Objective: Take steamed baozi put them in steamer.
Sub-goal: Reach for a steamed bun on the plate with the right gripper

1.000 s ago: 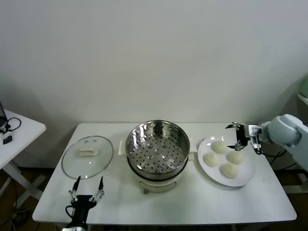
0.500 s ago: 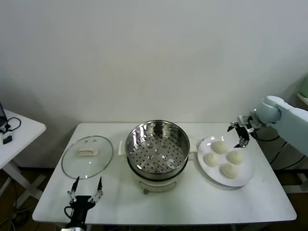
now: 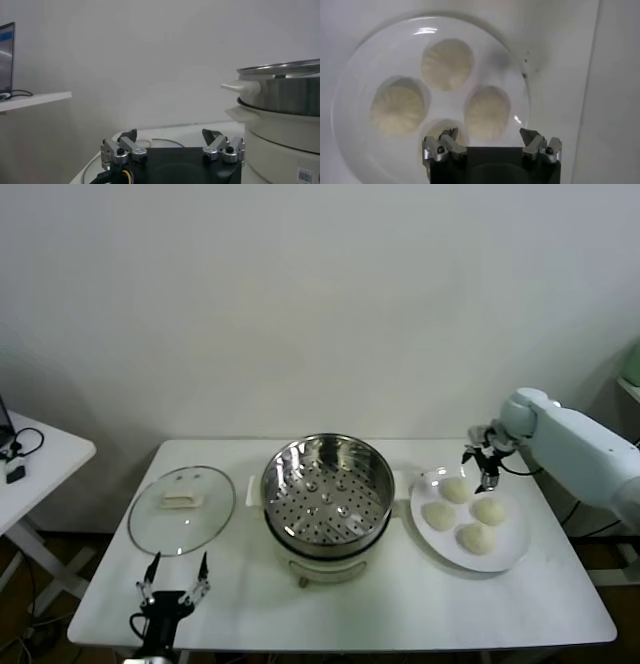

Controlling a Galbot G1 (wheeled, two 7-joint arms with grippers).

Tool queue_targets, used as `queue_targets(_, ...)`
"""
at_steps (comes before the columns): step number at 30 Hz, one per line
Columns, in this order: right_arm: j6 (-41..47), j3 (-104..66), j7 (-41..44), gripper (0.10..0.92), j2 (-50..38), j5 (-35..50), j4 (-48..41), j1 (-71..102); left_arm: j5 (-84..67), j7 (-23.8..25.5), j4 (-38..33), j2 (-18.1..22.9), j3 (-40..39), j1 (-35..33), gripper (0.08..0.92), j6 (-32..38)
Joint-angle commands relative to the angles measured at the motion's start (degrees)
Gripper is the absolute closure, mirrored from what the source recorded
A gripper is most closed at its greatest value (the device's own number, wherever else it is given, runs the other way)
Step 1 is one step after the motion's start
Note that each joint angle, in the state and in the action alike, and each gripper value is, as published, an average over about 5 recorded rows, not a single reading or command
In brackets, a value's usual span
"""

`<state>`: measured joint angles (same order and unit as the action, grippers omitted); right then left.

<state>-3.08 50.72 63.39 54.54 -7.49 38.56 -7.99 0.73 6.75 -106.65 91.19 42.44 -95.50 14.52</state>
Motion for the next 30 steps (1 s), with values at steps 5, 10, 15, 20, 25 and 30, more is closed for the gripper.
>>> queue_targets(5, -0.7, -6.6, 0.1, 0.203, 6.1, -4.6, -8.7, 4.2, 0.1, 0.0, 0.1, -0.4, 0.4, -0.2, 0.177, 0.0)
queue_targets(10, -0.9, -7.1, 0.0, 0.203, 6.5, -5.8, -10.0, 3.8, 0.0, 0.0, 0.1, -0.5, 0.5, -0.2, 0.177, 0.1)
queue_targets(15, -1.0, -7.3, 0.0, 0.203, 6.8, -6.5, -11.0, 3.8, 0.1, -0.1, 0.4, -0.5, 0.6, -0.2, 0.177, 0.3)
queue_targets(20, -1.1, -7.8, -0.2, 0.203, 7.1, -7.2, -11.9, 3.8, 0.0, -0.2, 0.4, -0.5, 0.8, -0.1, 0.177, 0.4)
queue_targets(25, -1.6, -8.6, -0.6, 0.255, 7.4, -8.1, -12.7, 3.6, -0.1, -0.3, 0.5, -0.5, 0.9, 0.0, 0.177, 0.5)
queue_targets(30, -2.1, -9.2, -0.8, 0.375, 7.4, -8.5, -12.8, 3.6, 0.1, -0.3, 0.5, -0.4, 0.9, -0.1, 0.177, 0.6)
